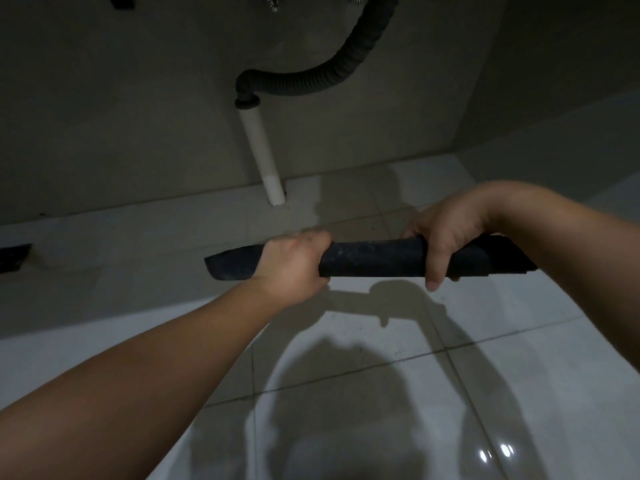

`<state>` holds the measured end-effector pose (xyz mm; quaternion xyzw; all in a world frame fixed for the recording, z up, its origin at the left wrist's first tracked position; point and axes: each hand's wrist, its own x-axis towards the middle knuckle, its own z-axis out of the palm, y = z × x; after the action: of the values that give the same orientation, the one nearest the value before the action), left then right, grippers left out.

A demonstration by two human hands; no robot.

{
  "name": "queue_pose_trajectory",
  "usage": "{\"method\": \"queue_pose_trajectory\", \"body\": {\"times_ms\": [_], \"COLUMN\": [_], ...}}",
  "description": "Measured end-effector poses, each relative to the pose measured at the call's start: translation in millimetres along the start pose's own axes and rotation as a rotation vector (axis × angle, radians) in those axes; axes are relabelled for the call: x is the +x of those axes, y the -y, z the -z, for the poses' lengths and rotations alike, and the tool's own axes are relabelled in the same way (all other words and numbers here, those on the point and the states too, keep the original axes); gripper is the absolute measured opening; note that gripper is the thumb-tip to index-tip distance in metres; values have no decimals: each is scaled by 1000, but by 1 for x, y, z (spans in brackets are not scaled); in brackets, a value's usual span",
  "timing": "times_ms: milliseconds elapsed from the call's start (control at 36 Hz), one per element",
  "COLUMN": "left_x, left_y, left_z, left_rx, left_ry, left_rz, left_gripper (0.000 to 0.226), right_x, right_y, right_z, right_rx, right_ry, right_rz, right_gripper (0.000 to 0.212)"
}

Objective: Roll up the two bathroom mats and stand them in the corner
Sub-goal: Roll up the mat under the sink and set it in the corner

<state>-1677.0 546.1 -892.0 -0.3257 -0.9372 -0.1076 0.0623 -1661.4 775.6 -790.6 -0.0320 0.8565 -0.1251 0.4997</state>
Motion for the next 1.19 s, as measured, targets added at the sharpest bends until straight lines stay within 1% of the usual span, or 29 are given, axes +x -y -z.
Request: {"method": "queue_pose_trajectory", "body": {"times_ms": [56, 111, 167, 278, 333, 389, 444, 500, 556, 583, 694, 750, 806, 833, 861, 889, 944, 1000, 1111, 1194], "left_x": [0, 4, 9, 12, 13, 14, 12, 10, 9, 9, 3, -3, -7, -9, -12, -13, -14, -13, -15, -13], "left_y": [-7, -26, -53, -104, -122, -135, -144, -148, -149, -148, -144, -140, -138, -137, -137, -138, -138, -139, -138, -135], "left_z": [-1, -2, -7, -30, -42, -51, -56, -57, -57, -59, -70, -75, -80, -82, -84, -84, -84, -82, -81, -82], "left_rx": [-49, -119, -192, -463, -588, -683, -843, -967, -1029, -1052, -1103, -1117, -1120, -1120, -1119, -1117, -1124, -1142, -1141, -1185], "left_ry": [33, 82, 117, 91, 88, 98, 105, 89, 74, 65, 57, 68, 81, 83, 85, 88, 82, 63, 3, -4], "left_rz": [3, 27, 64, 163, 203, 236, 281, 299, 300, 304, 364, 410, 423, 423, 423, 427, 443, 457, 462, 464], "left_gripper": [31, 33, 39, 43, 37, 29, 25, 28, 30, 31, 38, 42, 44, 45, 45, 46, 49, 50, 42, 43], "right_x": [-8, -15, -23, -42, -46, -48, -54, -64, -74, -80, -107, -119, -120, -114, -105, -95, -78, -72, -81, -93], "right_y": [-2, -2, -1, -5, -6, -2, 6, 13, 16, 16, 14, 11, 11, 12, 13, 13, 12, 15, 20, 16], "right_z": [0, -4, -9, -12, -16, -21, -24, -23, -18, -15, -5, -4, -10, -14, -20, -26, -35, -36, -32, -23], "right_rx": [-19, -128, -229, -310, -349, -415, -507, -615, -694, -691, -553, -381, -111, -21, 11, -7, -45, 26, 11, 64], "right_ry": [-53, -135, -182, -134, -107, -120, -204, -348, -507, -578, -775, -915, -1011, -1018, -1007, -1002, -1055, -1101, -1070, -1196], "right_rz": [-7, -32, -78, -201, -280, -357, -416, -444, -412, -381, -207, -51, 108, 150, 171, 172, 163, 199, 287, 352], "right_gripper": [43, 41, 41, 39, 42, 46, 50, 53, 51, 48, 35, 29, 29, 31, 34, 39, 45, 44, 43, 46]}}
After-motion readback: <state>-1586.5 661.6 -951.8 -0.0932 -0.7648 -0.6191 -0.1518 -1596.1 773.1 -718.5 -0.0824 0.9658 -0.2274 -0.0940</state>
